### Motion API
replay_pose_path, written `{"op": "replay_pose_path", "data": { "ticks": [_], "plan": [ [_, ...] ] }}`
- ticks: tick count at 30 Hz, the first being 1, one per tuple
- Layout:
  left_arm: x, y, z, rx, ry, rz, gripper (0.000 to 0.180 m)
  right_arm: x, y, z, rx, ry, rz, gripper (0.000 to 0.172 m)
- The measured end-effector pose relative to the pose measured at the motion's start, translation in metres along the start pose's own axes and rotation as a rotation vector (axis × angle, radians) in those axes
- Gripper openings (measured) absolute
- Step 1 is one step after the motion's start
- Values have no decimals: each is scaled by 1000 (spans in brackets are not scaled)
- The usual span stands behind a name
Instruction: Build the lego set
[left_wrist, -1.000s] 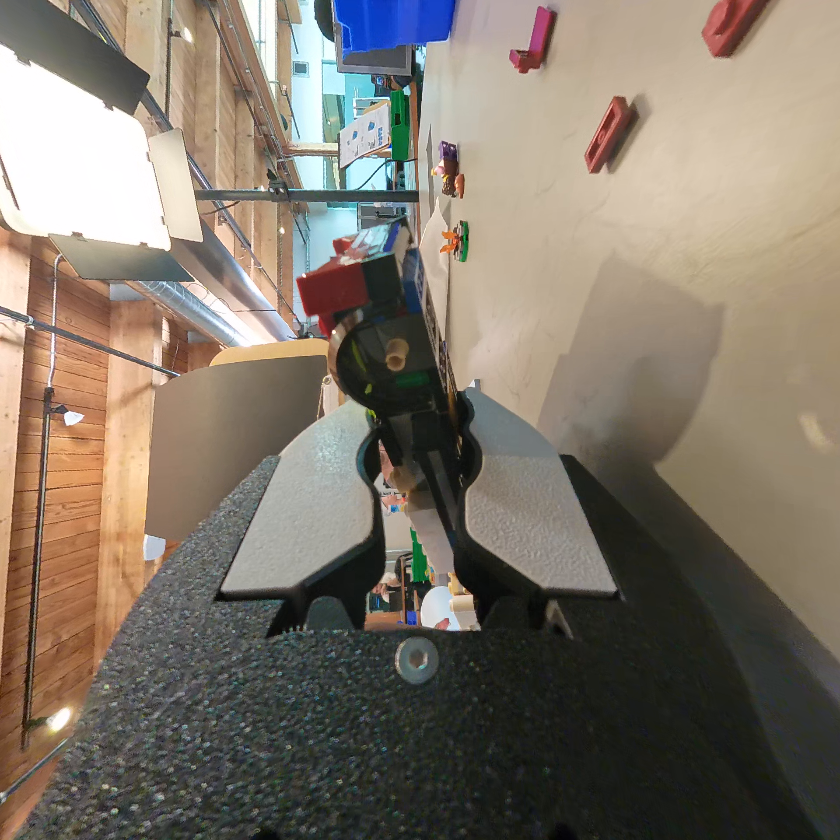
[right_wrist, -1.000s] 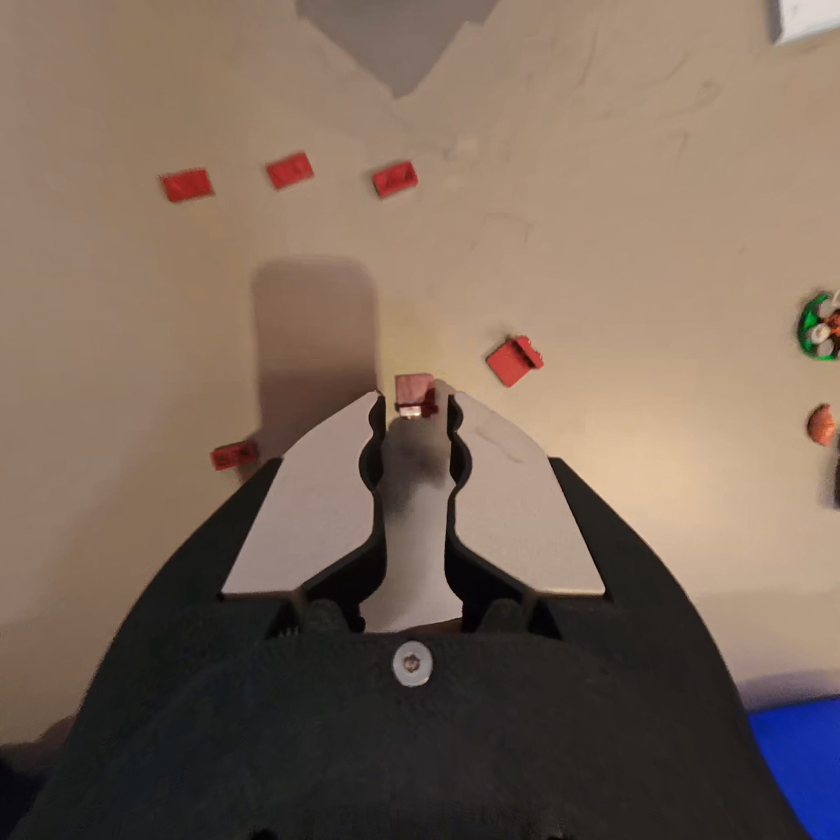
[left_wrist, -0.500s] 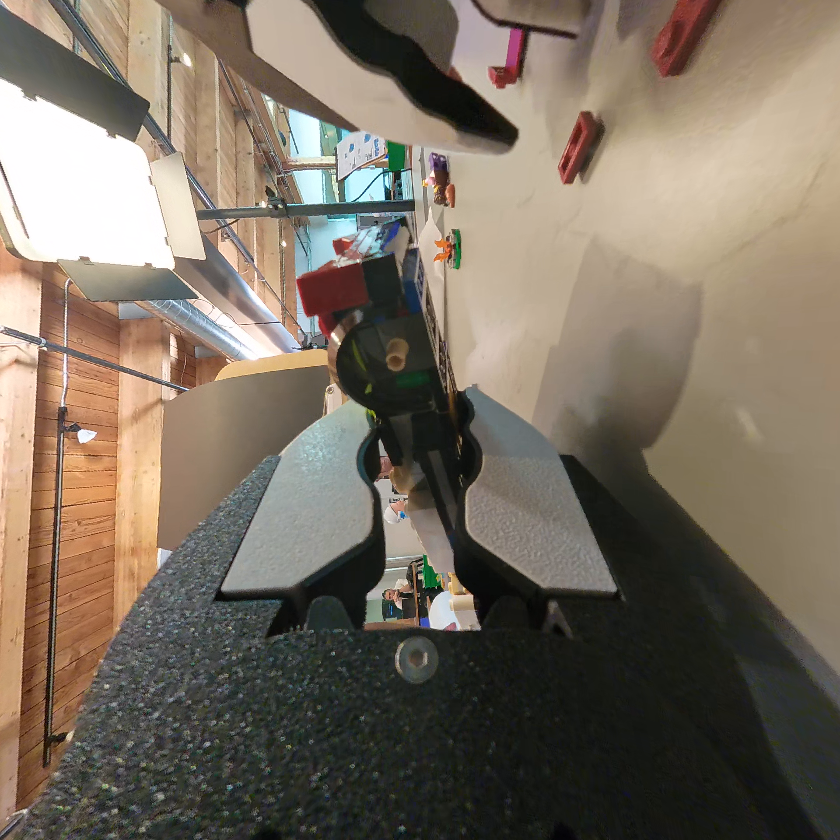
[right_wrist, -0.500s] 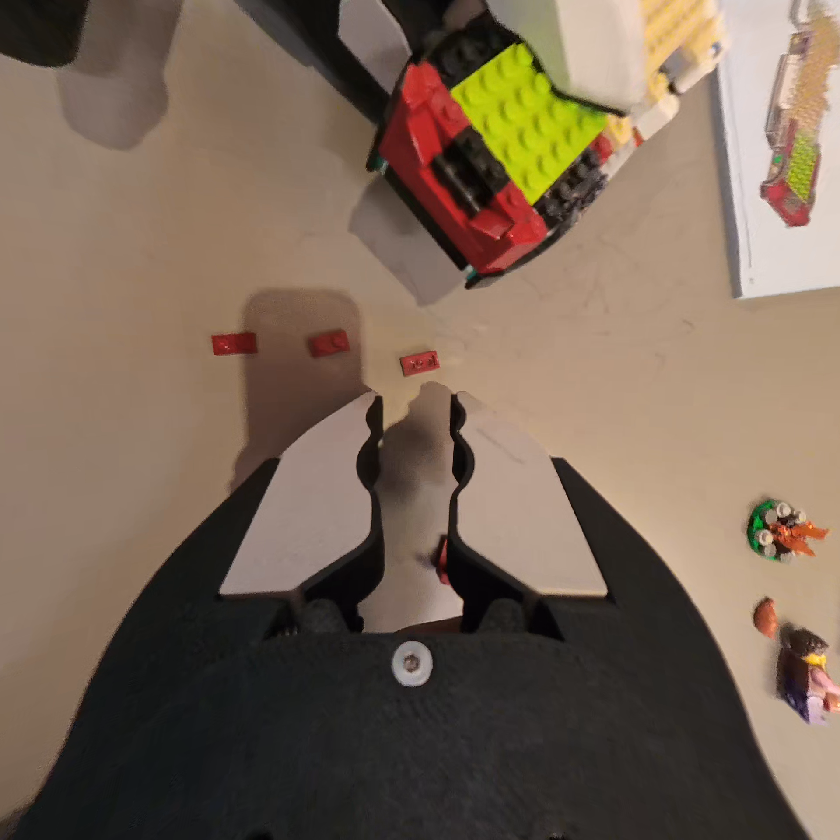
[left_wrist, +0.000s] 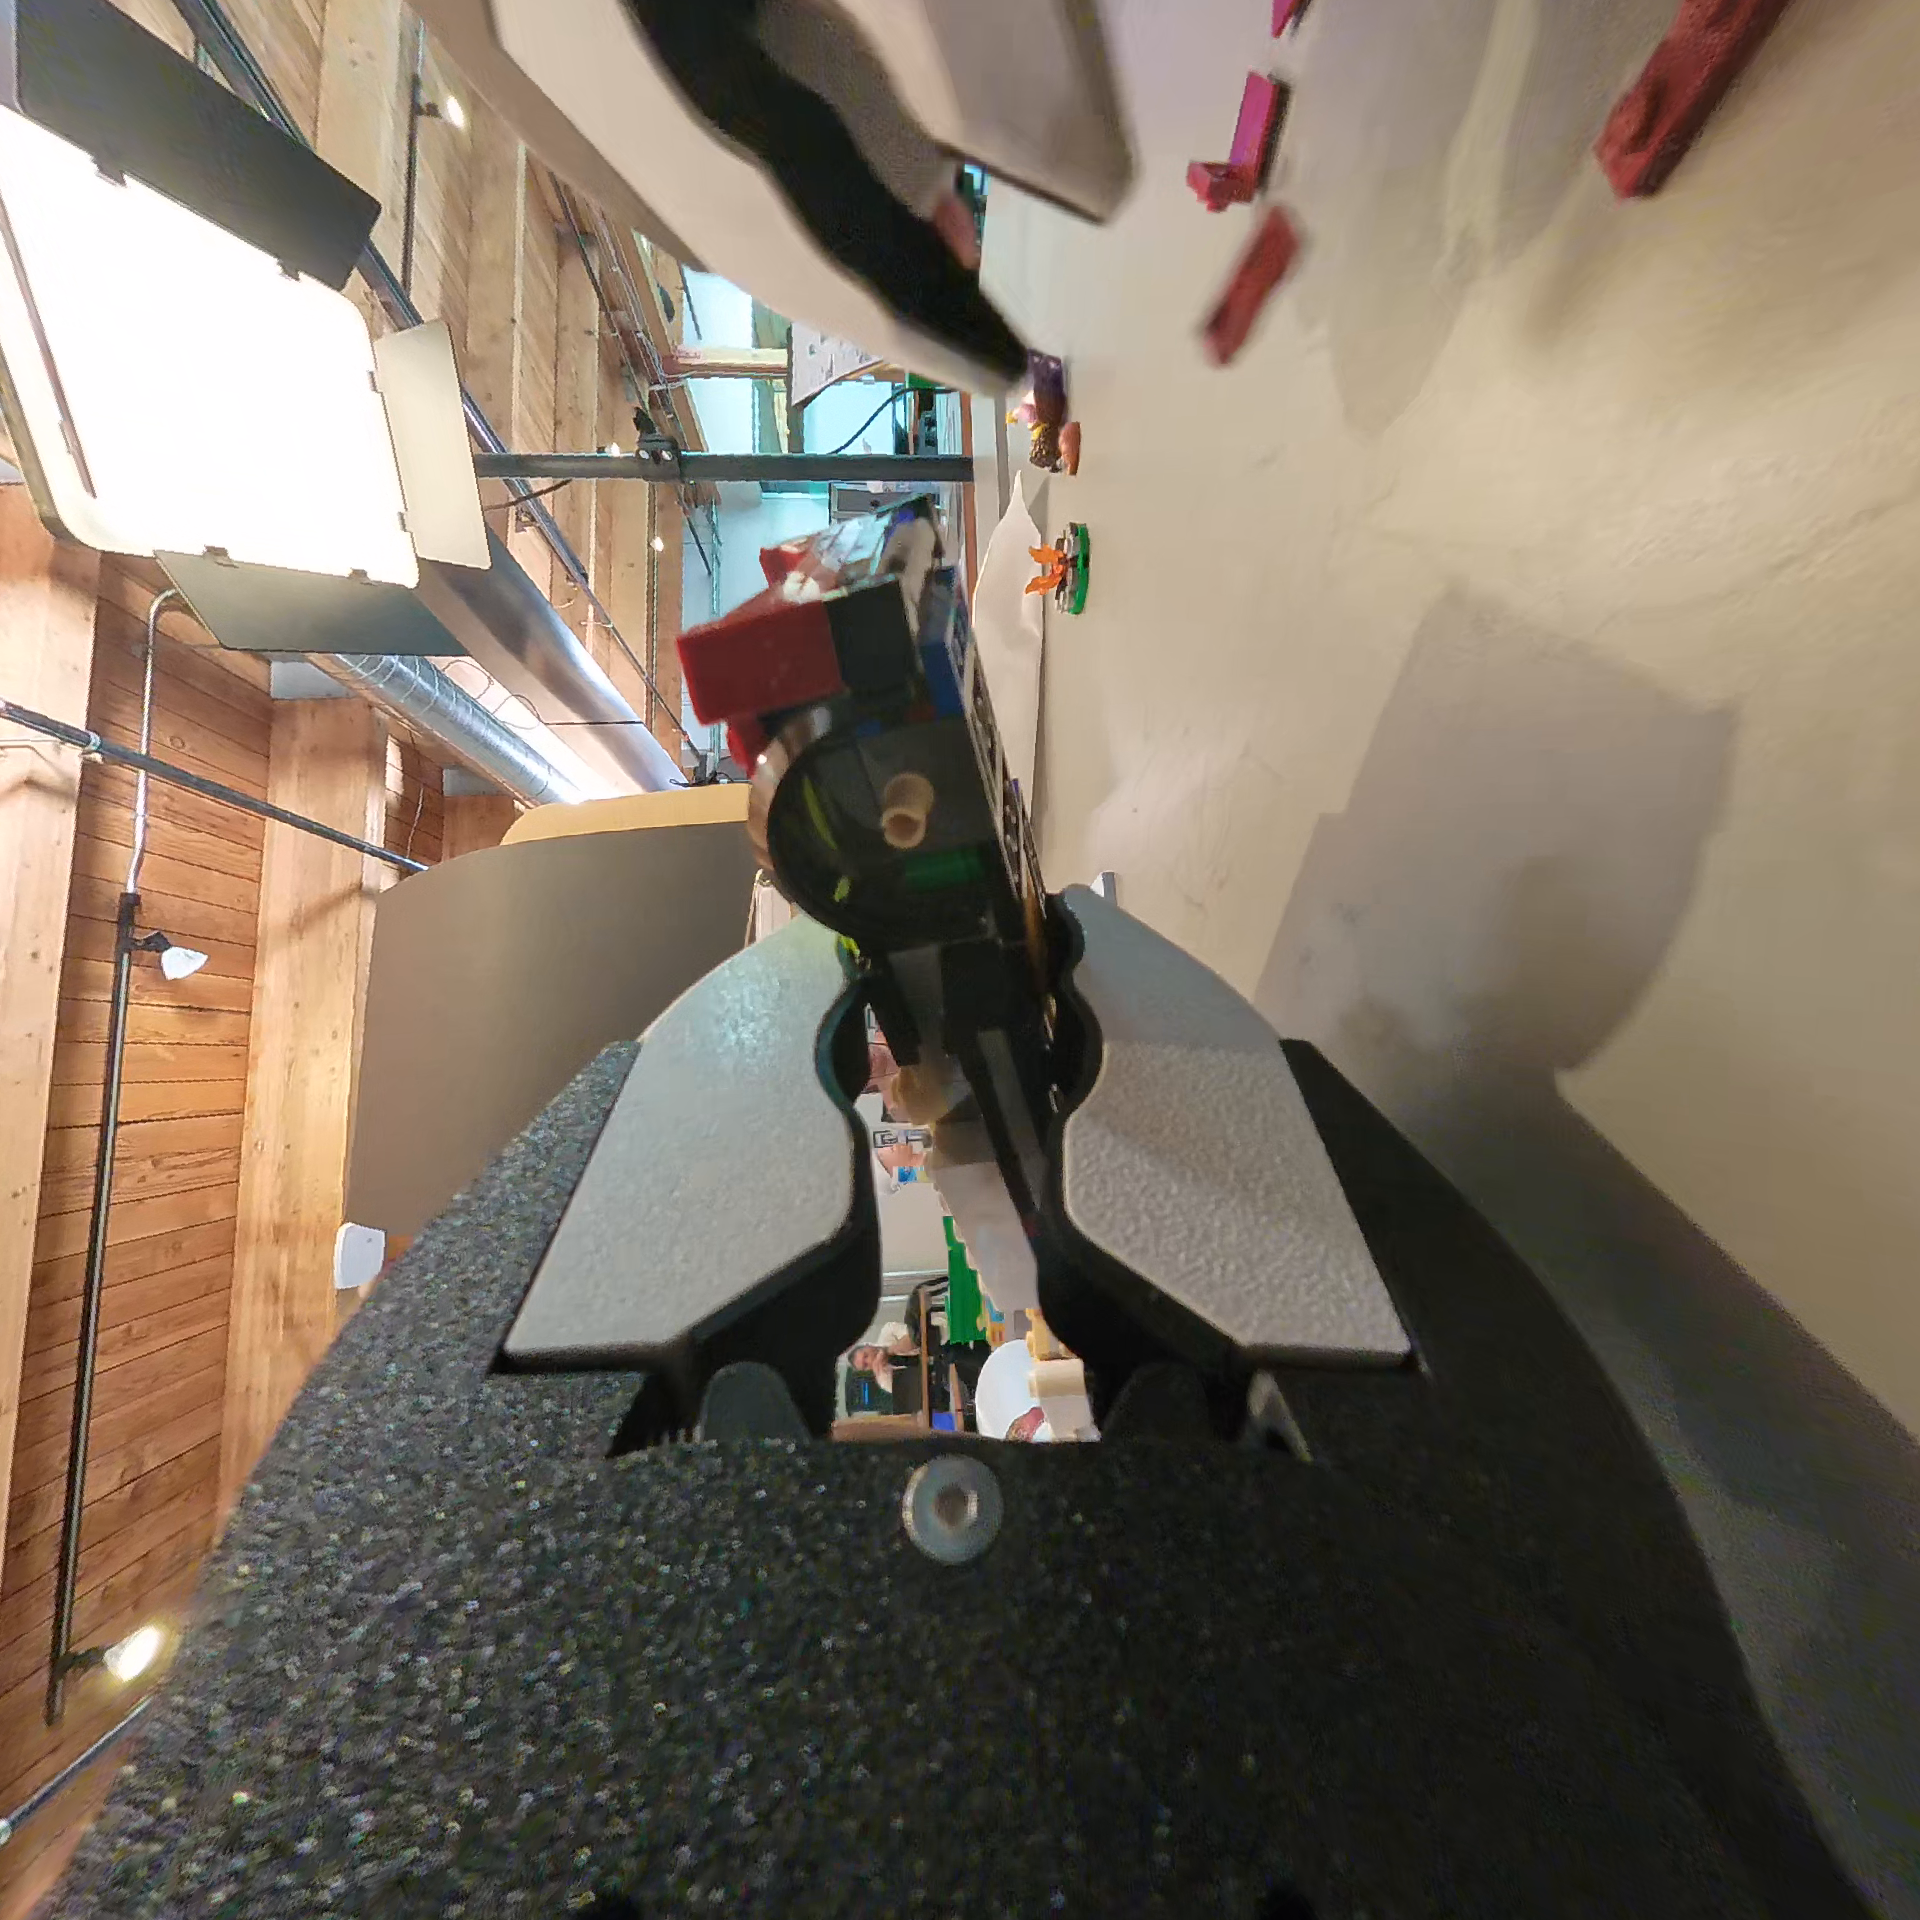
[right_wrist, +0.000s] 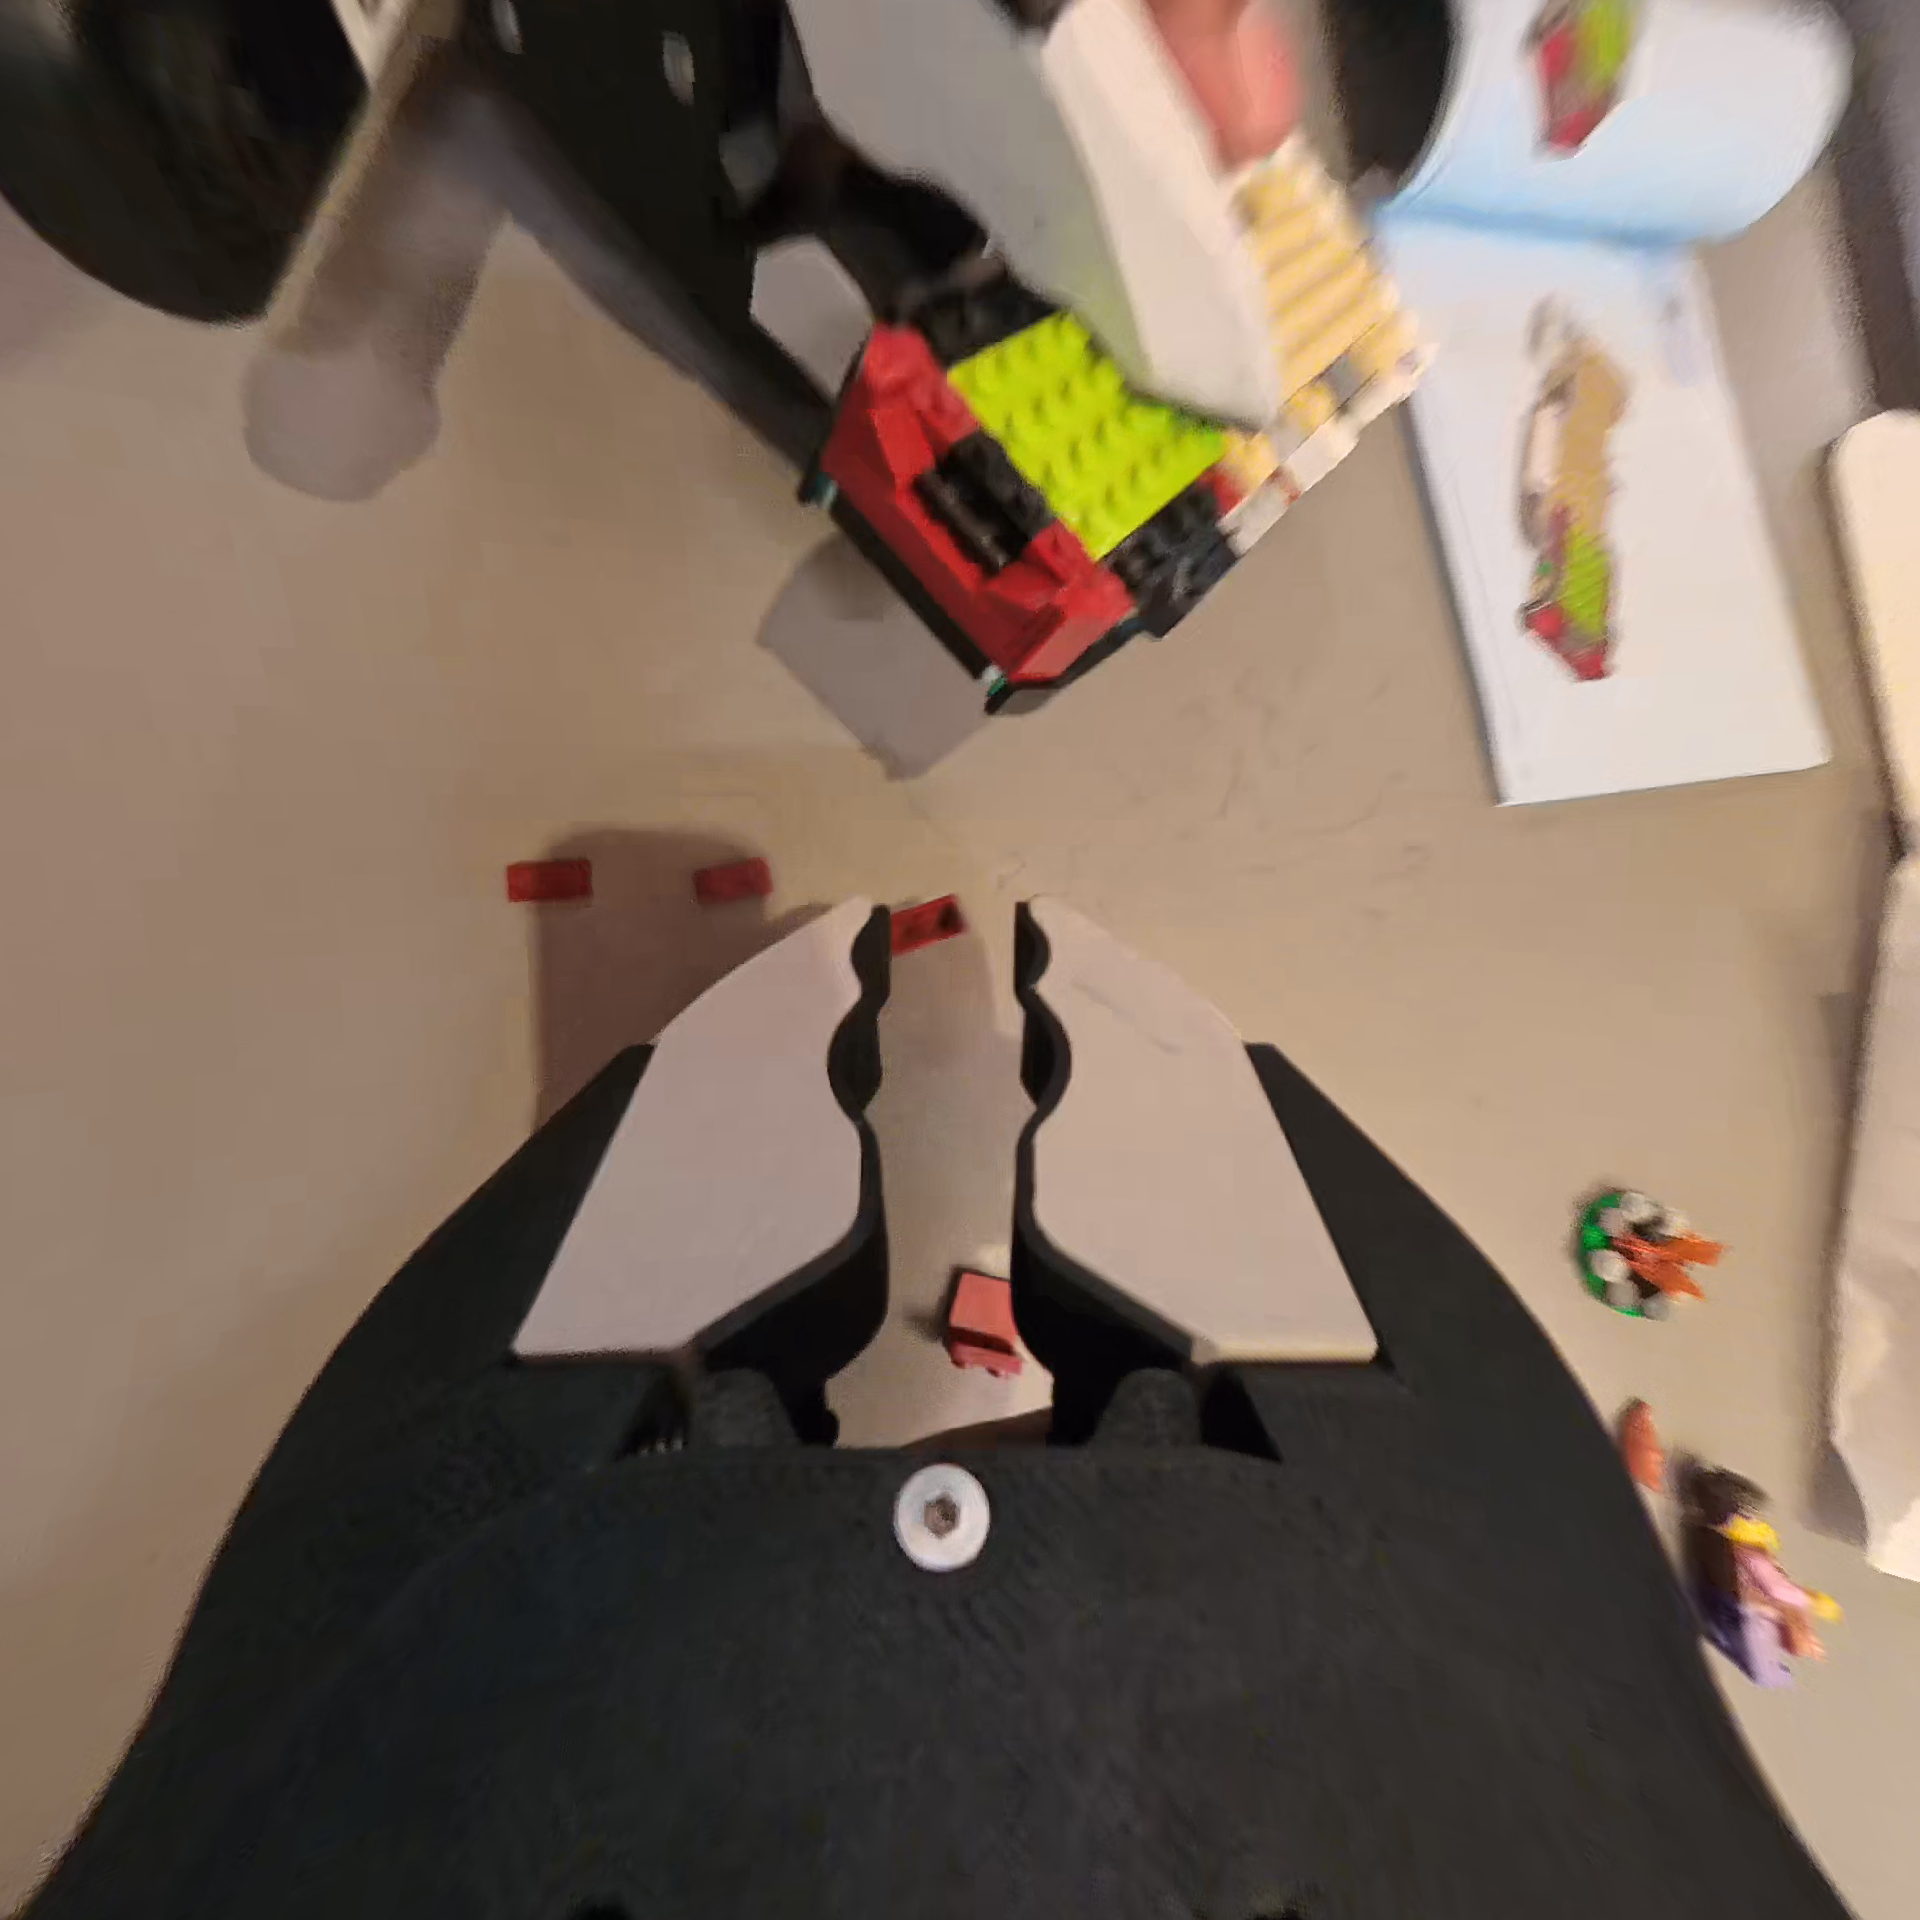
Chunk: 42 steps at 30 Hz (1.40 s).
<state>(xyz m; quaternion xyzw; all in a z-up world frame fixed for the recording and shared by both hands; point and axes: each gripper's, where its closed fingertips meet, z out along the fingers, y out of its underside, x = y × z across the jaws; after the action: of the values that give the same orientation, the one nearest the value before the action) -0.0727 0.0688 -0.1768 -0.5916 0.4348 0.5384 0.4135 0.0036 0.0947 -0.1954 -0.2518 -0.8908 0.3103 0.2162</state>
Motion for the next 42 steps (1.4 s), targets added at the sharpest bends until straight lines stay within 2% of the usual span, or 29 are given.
{"op": "replay_pose_path", "data": {
  "ticks": [4, 13, 19, 28, 37, 42],
  "plan": [
    [2, 2, 1, -6, 9, -12, 31, 8, -5, -21, 114, 40, 51, 23],
    [4, 5, 4, -16, 22, -13, 32, 16, 39, 2, -88, 75, 117, 22],
    [4, 3, 3, -6, 26, 12, 31, 25, 53, 13, -145, 63, 141, 19],
    [2, 2, 0, 1, 26, 9, 31, 16, 43, 20, -135, 60, 70, 15],
    [3, 3, -2, 2, 38, 2, 32, 2, 49, 18, -172, 21, 100, 15],
    [4, 3, -2, 2, 46, -3, 32, 0, 46, 15, -144, 15, 96, 17]
  ]
}}
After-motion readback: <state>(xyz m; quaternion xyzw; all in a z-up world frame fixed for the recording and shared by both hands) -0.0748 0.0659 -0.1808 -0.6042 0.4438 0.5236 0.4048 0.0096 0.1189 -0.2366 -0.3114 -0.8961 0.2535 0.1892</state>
